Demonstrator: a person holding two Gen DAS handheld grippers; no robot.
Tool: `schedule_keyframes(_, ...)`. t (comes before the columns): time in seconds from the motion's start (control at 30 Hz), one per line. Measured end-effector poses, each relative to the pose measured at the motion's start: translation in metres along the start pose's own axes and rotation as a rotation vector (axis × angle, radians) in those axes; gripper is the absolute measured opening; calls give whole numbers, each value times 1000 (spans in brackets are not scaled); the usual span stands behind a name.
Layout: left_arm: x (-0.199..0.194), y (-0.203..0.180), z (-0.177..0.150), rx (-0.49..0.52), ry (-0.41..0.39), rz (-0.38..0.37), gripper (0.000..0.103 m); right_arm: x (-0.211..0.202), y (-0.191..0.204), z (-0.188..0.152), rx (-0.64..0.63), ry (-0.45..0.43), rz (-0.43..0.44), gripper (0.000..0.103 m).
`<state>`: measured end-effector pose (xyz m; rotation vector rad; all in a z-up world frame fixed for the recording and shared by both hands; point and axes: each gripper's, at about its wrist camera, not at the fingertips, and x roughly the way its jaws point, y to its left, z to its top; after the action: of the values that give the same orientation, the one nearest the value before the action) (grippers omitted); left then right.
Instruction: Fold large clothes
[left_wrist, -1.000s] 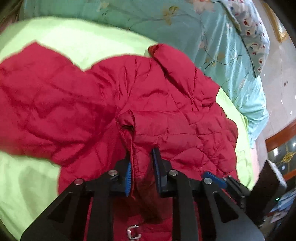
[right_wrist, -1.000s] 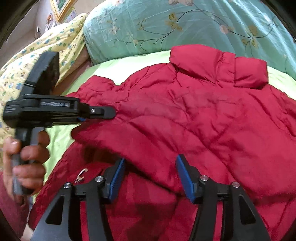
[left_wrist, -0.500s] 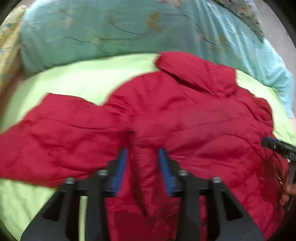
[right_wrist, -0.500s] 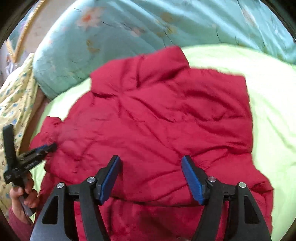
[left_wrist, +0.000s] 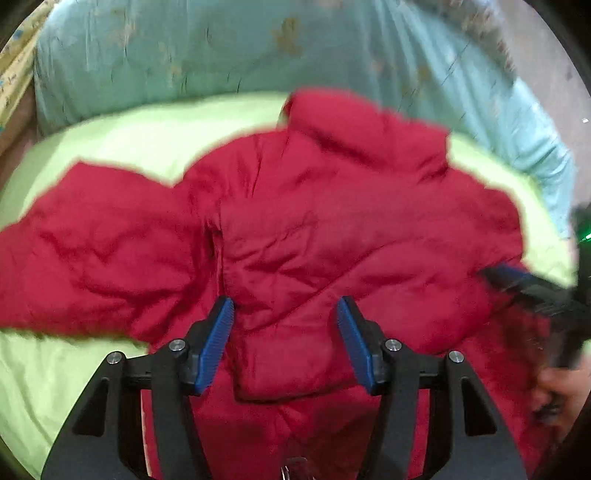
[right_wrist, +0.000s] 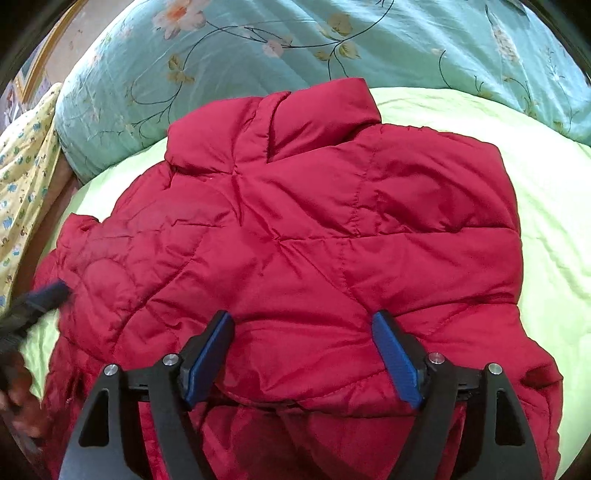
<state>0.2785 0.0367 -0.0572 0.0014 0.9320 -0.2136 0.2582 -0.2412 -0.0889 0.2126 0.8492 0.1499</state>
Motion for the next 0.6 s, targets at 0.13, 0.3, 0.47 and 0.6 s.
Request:
schedule_keyframes(0.13,14,13,-7,-67,17,-40,63,-14,20,3,-81,-54,-9,80)
schedule_keyframes(0.3,15,15,-9,-62,7,-29,65,19,41,-2,-186,40,-85,79)
schedule_keyframes(0.47,19,13,-7,-71,0,-32,70,38,33,-1,-150,71,-72,83)
schedule_keyframes(0.6,11,20,-9,-95,-6,-47,74,39,32,1,-153,69,-74,83)
